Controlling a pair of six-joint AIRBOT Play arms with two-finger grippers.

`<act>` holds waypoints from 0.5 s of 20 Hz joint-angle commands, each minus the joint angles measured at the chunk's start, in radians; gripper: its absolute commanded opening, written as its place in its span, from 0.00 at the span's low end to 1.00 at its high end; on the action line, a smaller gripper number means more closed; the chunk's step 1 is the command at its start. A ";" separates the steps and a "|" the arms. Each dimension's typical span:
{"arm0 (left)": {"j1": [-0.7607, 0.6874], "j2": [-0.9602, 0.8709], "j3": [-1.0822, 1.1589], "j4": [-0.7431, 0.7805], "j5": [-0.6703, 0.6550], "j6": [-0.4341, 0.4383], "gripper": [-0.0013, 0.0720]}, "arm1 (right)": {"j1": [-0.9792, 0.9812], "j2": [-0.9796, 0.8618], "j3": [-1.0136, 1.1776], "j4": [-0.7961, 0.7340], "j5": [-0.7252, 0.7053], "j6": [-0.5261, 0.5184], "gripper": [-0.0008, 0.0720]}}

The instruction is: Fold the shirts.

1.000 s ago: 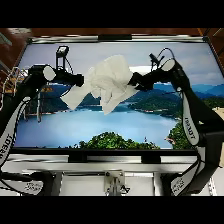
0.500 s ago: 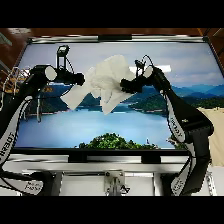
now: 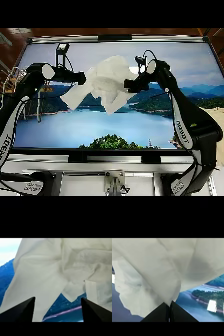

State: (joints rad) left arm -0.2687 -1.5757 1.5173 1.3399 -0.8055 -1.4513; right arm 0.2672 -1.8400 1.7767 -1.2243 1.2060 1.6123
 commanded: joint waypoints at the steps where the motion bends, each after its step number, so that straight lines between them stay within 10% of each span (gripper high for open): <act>1: -0.034 -0.018 0.000 -0.024 -0.023 0.108 1.00 | 0.009 0.087 0.001 -0.050 0.129 -0.047 0.14; 10: -0.124 -0.164 0.000 -0.061 0.114 0.185 1.00 | 0.134 0.103 0.000 -0.153 0.325 -0.055 0.14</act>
State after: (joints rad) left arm -0.3744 -1.6936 1.5173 1.2926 -0.7280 -1.2839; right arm 0.3660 -1.7416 1.7767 -1.3258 1.4723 1.5600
